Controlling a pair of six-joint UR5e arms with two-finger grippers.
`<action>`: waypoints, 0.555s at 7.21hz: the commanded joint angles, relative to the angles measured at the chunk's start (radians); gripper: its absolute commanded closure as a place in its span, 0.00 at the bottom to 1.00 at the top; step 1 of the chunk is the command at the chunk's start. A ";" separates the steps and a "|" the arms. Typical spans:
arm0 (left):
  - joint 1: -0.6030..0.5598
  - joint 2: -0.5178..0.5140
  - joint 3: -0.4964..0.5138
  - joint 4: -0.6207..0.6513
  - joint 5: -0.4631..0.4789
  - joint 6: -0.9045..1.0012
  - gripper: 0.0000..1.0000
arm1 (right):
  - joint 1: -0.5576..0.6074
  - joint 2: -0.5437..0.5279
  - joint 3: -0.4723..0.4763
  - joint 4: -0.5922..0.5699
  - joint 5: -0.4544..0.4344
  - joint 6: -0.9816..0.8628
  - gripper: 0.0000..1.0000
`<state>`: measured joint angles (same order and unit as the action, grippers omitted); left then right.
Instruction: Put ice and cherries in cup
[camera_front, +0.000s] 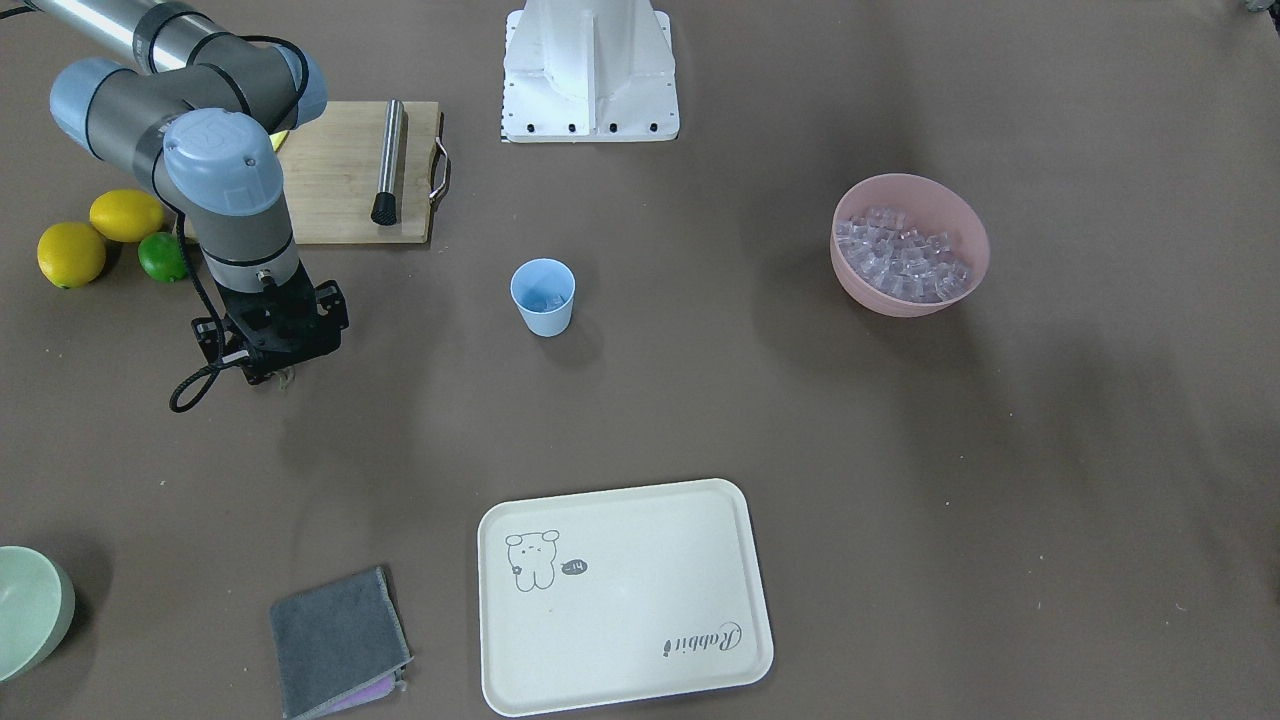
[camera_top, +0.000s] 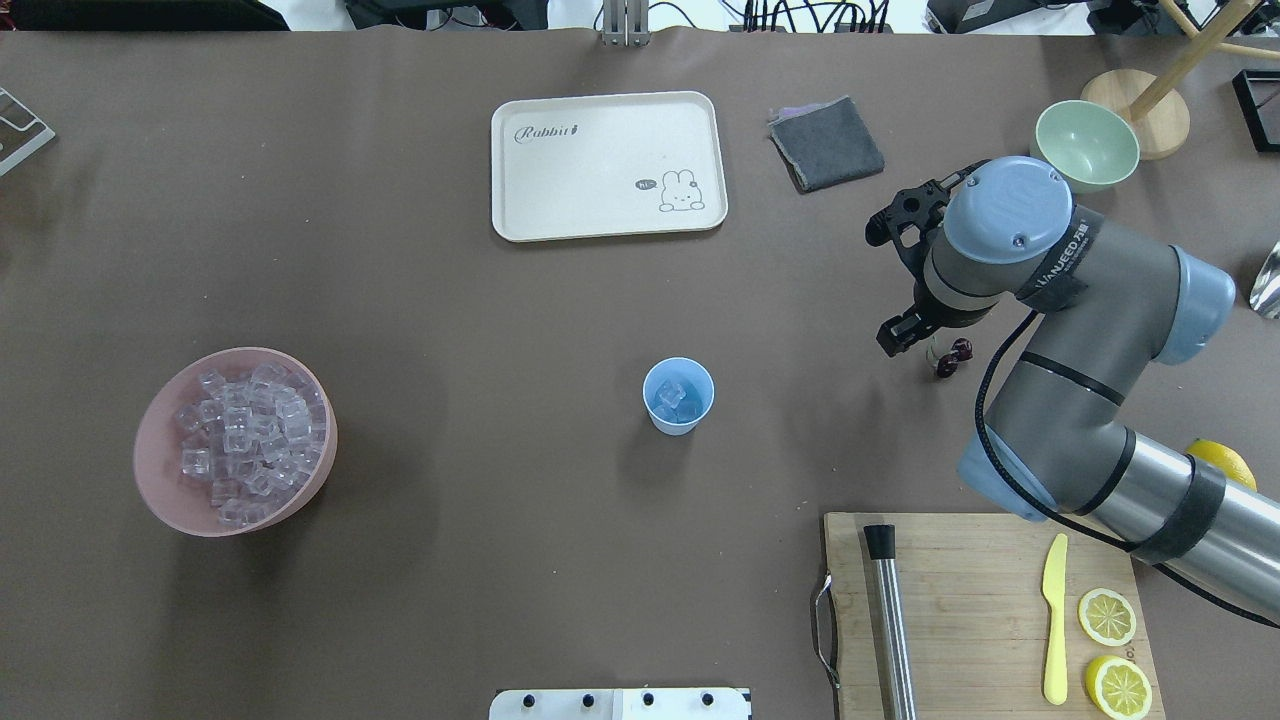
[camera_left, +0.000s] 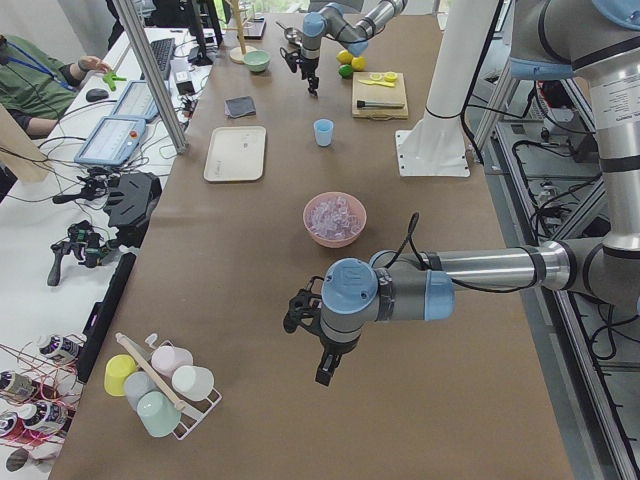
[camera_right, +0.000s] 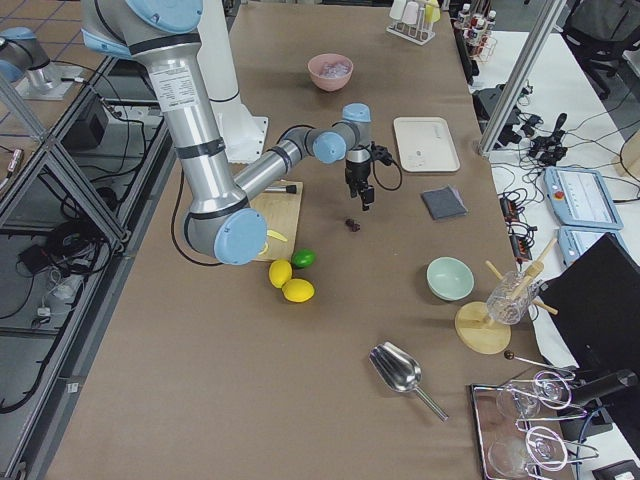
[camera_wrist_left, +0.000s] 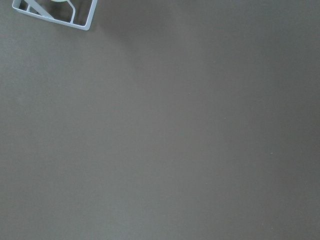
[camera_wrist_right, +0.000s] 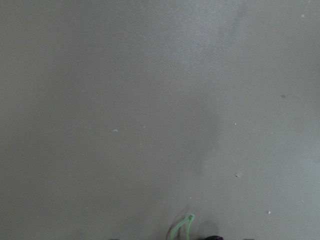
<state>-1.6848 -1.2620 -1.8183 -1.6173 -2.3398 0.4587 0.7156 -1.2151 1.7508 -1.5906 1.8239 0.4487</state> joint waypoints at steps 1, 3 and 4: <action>-0.003 0.015 -0.003 -0.004 0.001 0.000 0.01 | 0.001 0.005 -0.083 0.092 0.014 -0.054 0.32; -0.003 0.024 0.001 -0.044 0.001 -0.002 0.01 | 0.001 0.000 -0.091 0.092 0.018 -0.070 0.36; -0.003 0.026 0.001 -0.044 0.001 -0.002 0.01 | 0.002 -0.003 -0.090 0.093 0.037 -0.070 0.38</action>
<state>-1.6873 -1.2407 -1.8185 -1.6522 -2.3393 0.4573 0.7169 -1.2138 1.6628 -1.5003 1.8447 0.3822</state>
